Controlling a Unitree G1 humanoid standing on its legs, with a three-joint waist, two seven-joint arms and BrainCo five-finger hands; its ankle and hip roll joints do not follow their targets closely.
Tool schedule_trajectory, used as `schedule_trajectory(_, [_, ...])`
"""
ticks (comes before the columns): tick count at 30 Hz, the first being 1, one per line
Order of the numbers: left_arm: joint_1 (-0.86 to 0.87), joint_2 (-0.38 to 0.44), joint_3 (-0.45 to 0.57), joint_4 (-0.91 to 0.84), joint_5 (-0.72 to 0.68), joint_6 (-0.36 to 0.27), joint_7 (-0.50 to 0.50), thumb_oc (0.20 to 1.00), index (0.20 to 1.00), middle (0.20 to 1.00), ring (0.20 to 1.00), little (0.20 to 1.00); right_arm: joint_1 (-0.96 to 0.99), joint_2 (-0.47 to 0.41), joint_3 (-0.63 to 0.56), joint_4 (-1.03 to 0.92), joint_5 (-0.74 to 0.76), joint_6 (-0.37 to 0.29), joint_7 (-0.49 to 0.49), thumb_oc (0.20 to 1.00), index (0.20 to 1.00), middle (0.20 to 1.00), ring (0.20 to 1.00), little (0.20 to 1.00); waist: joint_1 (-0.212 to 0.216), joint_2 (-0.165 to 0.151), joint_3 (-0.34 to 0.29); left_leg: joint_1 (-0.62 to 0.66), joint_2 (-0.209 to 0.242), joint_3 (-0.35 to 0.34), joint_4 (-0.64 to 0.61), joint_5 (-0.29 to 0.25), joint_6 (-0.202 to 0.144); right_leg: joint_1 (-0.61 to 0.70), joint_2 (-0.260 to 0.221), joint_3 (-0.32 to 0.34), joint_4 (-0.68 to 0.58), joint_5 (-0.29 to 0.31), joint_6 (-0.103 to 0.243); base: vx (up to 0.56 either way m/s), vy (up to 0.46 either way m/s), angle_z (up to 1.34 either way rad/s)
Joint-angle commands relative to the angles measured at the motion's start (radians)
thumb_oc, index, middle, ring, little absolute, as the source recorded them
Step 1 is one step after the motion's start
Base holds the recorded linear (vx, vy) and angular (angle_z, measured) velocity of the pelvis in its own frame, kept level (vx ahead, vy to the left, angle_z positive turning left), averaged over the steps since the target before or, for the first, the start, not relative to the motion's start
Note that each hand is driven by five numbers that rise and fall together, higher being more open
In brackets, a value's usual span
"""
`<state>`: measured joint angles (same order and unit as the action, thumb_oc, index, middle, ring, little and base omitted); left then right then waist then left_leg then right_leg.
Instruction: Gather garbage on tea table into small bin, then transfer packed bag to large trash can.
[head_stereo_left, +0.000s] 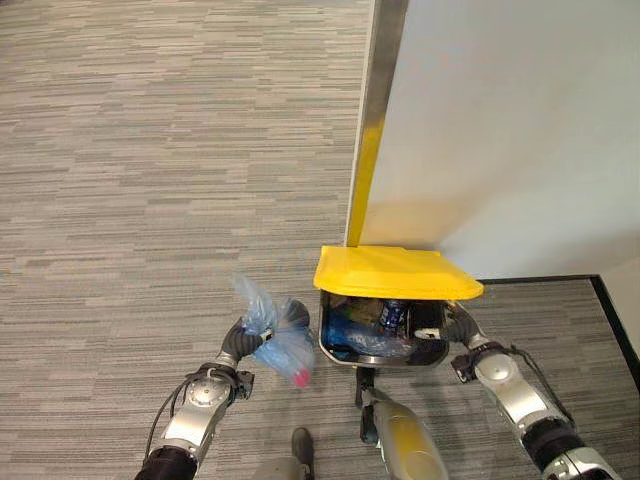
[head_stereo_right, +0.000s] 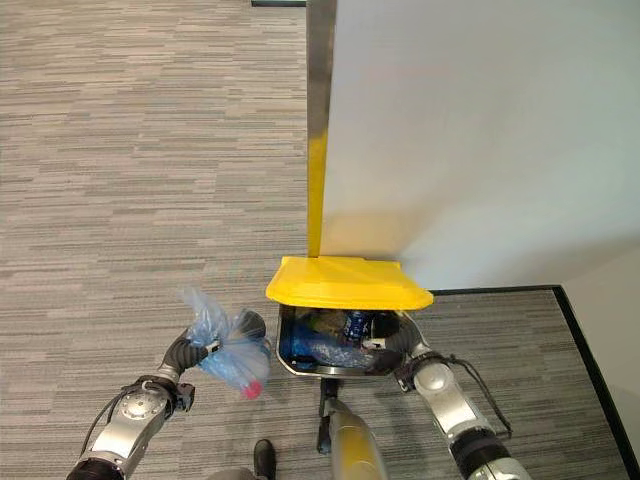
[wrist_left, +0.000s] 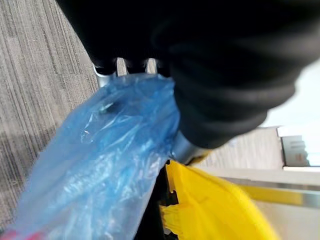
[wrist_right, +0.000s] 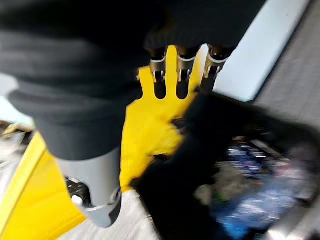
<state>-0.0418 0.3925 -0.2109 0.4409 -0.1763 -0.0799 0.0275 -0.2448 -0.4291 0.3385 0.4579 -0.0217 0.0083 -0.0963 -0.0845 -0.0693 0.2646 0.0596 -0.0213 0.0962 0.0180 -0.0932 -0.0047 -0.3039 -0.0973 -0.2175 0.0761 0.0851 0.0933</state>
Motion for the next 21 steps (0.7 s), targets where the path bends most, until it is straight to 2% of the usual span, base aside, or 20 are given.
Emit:
schedule_trajectory(1, [-0.039,0.044,-0.028,-0.086,-0.010,-0.061,-0.005,0.200,0.200,0.200,0.200,0.200,-0.132,0.011,0.035,-0.015,0.004,-0.042,-0.018,1.000,1.000,1.000,1.000,1.000,0.032,-0.021,-0.002,0.023,-0.082,0.031,0.136,-0.211,0.042,-0.033,-0.038,0.047,-0.062,0.099,0.068,-0.04,-0.016,0.11])
schedule_trajectory(6, [-0.100,0.055,-0.088,-0.129,-0.032,-0.079,-0.013,0.200,0.200,0.200,0.200,0.200,-0.290,-0.001,0.068,0.019,0.028,-0.034,-0.043,1.000,1.000,1.000,1.000,1.000,0.041,-0.025,0.016,-0.007,-0.084,0.035,0.166,-0.216,0.041,-0.048,-0.045,0.054,-0.059,0.108,0.068,-0.04,-0.011,0.07])
schedule_trajectory(12, [-0.239,0.050,-0.210,-0.198,-0.064,-0.103,-0.021,0.200,0.200,0.200,0.200,0.200,-0.483,-0.015,0.095,0.180,0.070,-0.015,-0.076,1.000,1.000,1.000,1.000,1.000,0.043,-0.039,0.039,-0.051,-0.084,0.052,0.212,-0.225,0.043,-0.072,-0.047,0.070,-0.046,0.113,0.067,-0.06,-0.013,0.01])
schedule_trajectory(17, [-0.404,0.022,-0.323,-0.205,-0.060,-0.113,-0.010,0.200,0.200,0.200,0.200,0.200,-0.617,-0.039,0.132,0.260,0.083,-0.006,-0.101,1.000,1.000,1.000,1.000,1.000,0.020,-0.041,0.059,-0.073,-0.086,0.071,0.219,-0.224,0.042,-0.103,-0.046,0.088,-0.027,0.116,0.071,-0.05,0.005,-0.17])
schedule_trajectory(21, [-0.547,-0.018,-0.381,-0.097,-0.020,-0.101,0.034,0.200,0.200,0.200,0.200,0.200,-0.697,-0.048,0.161,0.283,0.086,0.004,-0.116,1.000,1.000,1.000,1.000,1.000,-0.009,-0.036,0.089,-0.109,-0.088,0.092,0.244,-0.226,0.042,-0.139,-0.049,0.112,-0.009,0.119,0.072,-0.07,0.022,-0.14])
